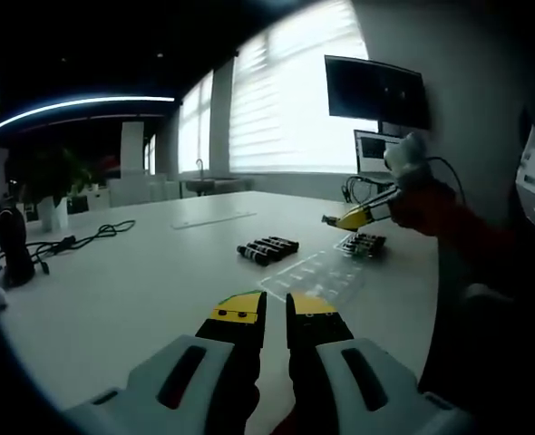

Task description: Grip medicine bottles put into box

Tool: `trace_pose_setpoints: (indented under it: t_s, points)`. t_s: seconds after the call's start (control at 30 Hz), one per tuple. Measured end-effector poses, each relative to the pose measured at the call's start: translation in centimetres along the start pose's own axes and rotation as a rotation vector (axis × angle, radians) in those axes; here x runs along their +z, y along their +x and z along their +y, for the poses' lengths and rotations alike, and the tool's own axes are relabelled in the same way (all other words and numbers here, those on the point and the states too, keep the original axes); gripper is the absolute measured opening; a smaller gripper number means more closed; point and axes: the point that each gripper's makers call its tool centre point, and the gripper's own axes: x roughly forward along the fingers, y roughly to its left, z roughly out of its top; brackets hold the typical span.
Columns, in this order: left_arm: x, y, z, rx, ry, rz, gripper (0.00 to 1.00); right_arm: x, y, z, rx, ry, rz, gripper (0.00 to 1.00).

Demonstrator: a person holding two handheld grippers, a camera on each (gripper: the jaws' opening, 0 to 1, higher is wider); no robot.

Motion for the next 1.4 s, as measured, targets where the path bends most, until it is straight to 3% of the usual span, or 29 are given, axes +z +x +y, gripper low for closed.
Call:
trace_pose_setpoints:
  t_s: [0.53,0.8,0.93,1.4]
  points:
    - [0.1,-0.1,-0.1,-0.001,0.003,-0.001,0.03,-1.6,-1.1,0.6,-0.012,0.034,0.018,0.06]
    - [0.0,0.1,-0.4,-0.008,-0.001,0.000,0.03,-2.3,-1.9,0.8,-0.069,0.024,0.060,0.06]
    - [-0.1,0.2,-0.5,-0.013,-0.002,0.002,0.03,-3.1,-1.6,1.6,-0.042,0.050,0.109,0.06]
    - [-0.1,0.1,-0.4,-0.010,-0.003,0.001,0.03,-4.1,-1.4,2.3,-0.027,0.084,0.144,0.07]
